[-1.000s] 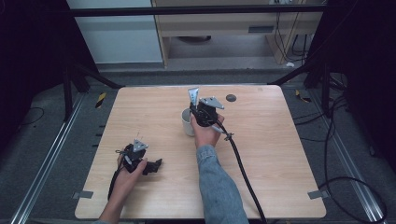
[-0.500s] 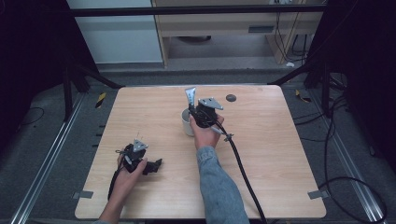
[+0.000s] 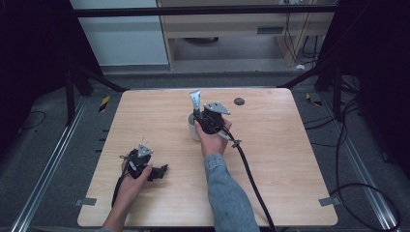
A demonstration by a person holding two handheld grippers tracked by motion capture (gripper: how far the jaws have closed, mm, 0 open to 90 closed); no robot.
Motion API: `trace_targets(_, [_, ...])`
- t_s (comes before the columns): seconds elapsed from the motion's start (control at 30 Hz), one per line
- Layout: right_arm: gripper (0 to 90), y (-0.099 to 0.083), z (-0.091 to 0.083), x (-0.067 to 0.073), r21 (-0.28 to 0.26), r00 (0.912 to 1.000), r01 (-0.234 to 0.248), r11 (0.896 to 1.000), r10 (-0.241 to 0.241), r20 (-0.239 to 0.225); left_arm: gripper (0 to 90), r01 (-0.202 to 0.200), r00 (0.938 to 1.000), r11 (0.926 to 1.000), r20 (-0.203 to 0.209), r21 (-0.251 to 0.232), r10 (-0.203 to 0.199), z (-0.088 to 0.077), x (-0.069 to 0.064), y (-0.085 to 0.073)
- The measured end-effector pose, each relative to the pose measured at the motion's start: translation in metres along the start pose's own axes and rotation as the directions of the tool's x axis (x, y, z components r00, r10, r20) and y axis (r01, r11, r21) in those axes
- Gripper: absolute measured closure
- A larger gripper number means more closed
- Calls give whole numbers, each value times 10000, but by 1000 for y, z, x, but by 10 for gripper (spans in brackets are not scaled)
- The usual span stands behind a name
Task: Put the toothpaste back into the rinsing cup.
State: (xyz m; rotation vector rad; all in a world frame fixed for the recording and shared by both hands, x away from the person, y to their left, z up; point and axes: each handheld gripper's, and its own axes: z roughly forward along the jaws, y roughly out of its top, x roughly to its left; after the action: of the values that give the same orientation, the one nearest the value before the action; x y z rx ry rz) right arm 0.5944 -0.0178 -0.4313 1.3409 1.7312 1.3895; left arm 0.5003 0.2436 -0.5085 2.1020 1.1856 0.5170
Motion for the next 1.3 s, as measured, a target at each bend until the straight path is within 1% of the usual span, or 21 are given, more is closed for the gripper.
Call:
trace_targets(0.07, [532,0,-2,1,68,10000,-27,10000,27,-47,0,-2,10000,10000,-4,-2,2,0,0,0])
trace_targets(0.23, [506,0,-6,3,206,9999,102,9997,-100,-88,0,-3,10000,10000,-3,0,3,0,0,0])
trace_targets(0.3, [489,2,-9,3,298,9996,299,9991,-298,-17,0,-3,10000,10000,-4,-1,3,0,0,0])
trace_targets(0.37, [480,3,-10,3,308,9993,362,9989,-362,-13,0,-3,10000,10000,-4,-2,3,0,0,0])
trace_targets(0.4, [460,5,-13,3,326,9988,480,9983,-481,20,0,2,10000,10000,-4,-4,-2,0,0,0])
trace_targets(0.5, [442,7,-14,3,417,9986,533,9977,-534,5,0,0,10000,10000,-6,-4,0,0,0,0])
trace_targets(0.57, [413,10,-17,2,502,9976,686,9964,-686,-10,0,-1,10000,10000,0,-3,1,0,0,0])
trace_targets(0.67, [373,11,-19,0,632,9970,772,9950,-769,-71,0,3,10000,10000,1,-4,-3,0,0,0])
trace_targets(0.7, [373,11,-19,0,632,9970,772,9950,-769,-71,0,2,10000,10000,0,-4,-2,0,0,0])
trace_targets(0.73, [347,12,-19,-1,720,9967,805,9941,-796,-156,0,0,10000,10000,-2,-3,0,0,0,0])
trace_targets(0.77, [341,13,-20,-2,792,9964,841,9933,-830,-178,0,2,10000,10000,-2,-3,-2,0,0,0])
trace_targets(0.83, [325,14,-22,-2,933,9954,959,9910,-951,-138,0,1,10000,10000,-8,-6,-1,0,0,0])
trace_targets(0.97, [286,17,-25,-2,817,9935,1127,9903,-1108,-268,0,1,10000,10000,-6,-6,-1,0,0,0])
trace_targets(1.03, [277,18,-26,-2,854,9940,1068,9906,-1044,-328,0,3,10000,10000,-7,-7,-3,0,0,0])
trace_targets(1.07, [266,19,-27,-3,852,9921,1217,9889,-1187,-397,0,3,10000,10000,-6,-8,-3,0,0,0])
trace_targets(1.1, [266,19,-27,-3,852,9921,1217,9889,-1187,-397,0,3,10000,10000,-6,-8,-3,0,0,0])
trace_targets(1.2, [247,21,-30,-3,923,9893,1429,9854,-1395,-424,0,3,10000,10000,-7,-5,-3,0,0,0])
trace_targets(1.27, [219,23,-33,-5,1047,9870,1578,9819,-1536,-477,0,2,10000,10000,-6,-5,-2,0,0,0])
trace_targets(1.3, [219,23,-33,-5,1047,9870,1578,9819,-1536,-477,0,3,10000,10000,-6,-5,-3,0,0,0])
